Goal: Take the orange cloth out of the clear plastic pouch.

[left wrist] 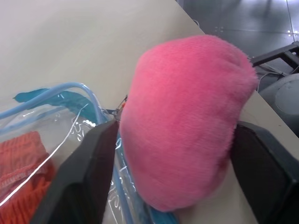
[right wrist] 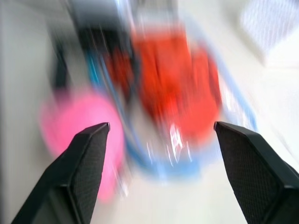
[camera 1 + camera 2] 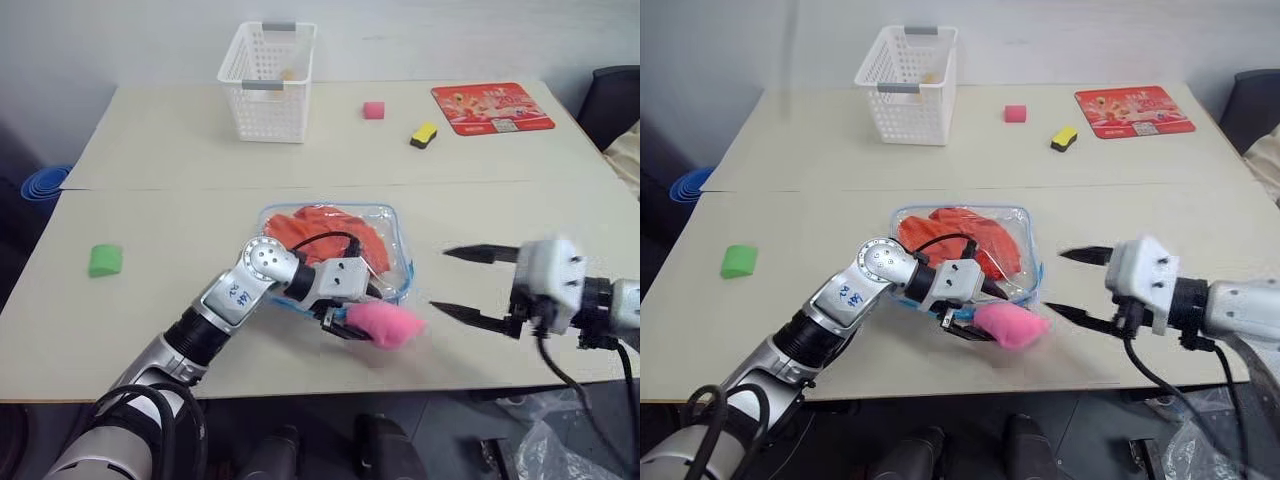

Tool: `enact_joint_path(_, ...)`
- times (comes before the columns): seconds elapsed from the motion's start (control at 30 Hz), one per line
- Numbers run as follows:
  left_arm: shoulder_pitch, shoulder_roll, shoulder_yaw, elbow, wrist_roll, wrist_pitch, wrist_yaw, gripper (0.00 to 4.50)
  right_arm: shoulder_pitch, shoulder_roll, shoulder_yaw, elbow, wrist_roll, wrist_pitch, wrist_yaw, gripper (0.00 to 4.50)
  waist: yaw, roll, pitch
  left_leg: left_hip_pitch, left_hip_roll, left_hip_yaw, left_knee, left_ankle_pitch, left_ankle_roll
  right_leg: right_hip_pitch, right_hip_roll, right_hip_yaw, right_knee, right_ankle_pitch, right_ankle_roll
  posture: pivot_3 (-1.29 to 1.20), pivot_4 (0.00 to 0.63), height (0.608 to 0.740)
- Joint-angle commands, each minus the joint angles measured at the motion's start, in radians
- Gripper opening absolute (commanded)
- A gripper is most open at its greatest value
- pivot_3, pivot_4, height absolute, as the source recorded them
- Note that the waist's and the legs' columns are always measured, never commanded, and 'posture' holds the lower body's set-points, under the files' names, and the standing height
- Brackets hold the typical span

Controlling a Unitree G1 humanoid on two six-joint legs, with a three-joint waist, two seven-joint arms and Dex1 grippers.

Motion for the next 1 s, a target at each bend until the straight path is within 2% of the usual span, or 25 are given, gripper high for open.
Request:
enact_joint_path(0.03, 0.01, 0.01, 0.035, -0.032, -0.009, -0.017, -0.021, 2.55, -0.061, 0.025, 0.167, 0.198, -0.281, -0.336, -0.026, 3.76, -0.005, 0.0, 0.0, 0.0, 0.0, 0.001, 0.0, 0.0, 0.0, -0.001, 0.0, 0.0, 0.001, 0.0, 0.0, 0.0, 0.15, 0.74)
enact_joint_path(0.27, 0.037, 0.037, 0.058, -0.092, -0.012, 0.01, -0.034, 0.45, -0.269, 0.163, 0.298, 0.439, -0.45, -0.602, -0.124, 3.76, -0.018, 0.001, 0.0, 0.001, 0.001, 0.004, 0.0, 0.0, 0.0, -0.003, 0.001, -0.002, 0.003, 0.0, 0.0, 0.0, 0.15, 0.74)
enact_joint_path(0.33, 0.045, 0.041, 0.063, -0.107, -0.009, 0.021, -0.031, 0.05, -0.305, 0.189, 0.313, 0.474, -0.461, -0.632, -0.134, 3.76, -0.014, 0.001, 0.0, 0.001, 0.001, 0.003, 0.0, 0.0, 0.0, -0.003, 0.001, -0.002, 0.003, 0.0, 0.0, 0.0, 0.15, 0.74)
enact_joint_path(0.4, 0.052, 0.044, 0.066, -0.119, -0.007, 0.031, -0.028, 0.01, -0.336, 0.208, 0.329, 0.506, -0.475, -0.664, -0.14, 3.76, -0.009, 0.001, 0.0, 0.001, 0.001, 0.003, 0.0, 0.0, 0.0, -0.002, 0.001, -0.002, 0.002, 0.0, 0.0, 0.0, 0.15, 0.74)
enact_joint_path(0.5, 0.057, 0.047, 0.069, -0.134, -0.007, 0.045, -0.023, 0.01, -0.37, 0.232, 0.346, 0.55, -0.478, -0.698, -0.137, 3.13, -0.005, 0.001, 0.0, 0.001, 0.001, 0.002, 0.0, 0.0, 0.0, -0.002, 0.001, -0.002, 0.002, 0.0, 0.0, 0.0, 0.15, 0.74)
enact_joint_path(0.8, 0.068, 0.052, 0.09, -0.152, -0.014, 0.082, -0.002, 0.01, -0.398, 0.239, 0.363, 0.586, -0.453, -0.744, -0.1, 0.09, -0.008, 0.001, 0.0, 0.001, 0.001, 0.002, 0.0, 0.0, 0.0, -0.002, 0.001, -0.002, 0.002, 0.0, 0.0, 0.0, 0.15, 0.74)
enact_joint_path(1.0, 0.123, 0.091, 0.148, -0.215, -0.019, 0.169, 0.041, 0.01, -0.384, 0.211, 0.348, 0.588, -0.445, -0.765, -0.076, 0.0, -0.009, 0.001, 0.0, 0.001, 0.001, 0.002, 0.0, 0.0, 0.0, -0.002, 0.001, -0.002, 0.002, 0.0, 0.0, 0.0, 0.15, 0.74)
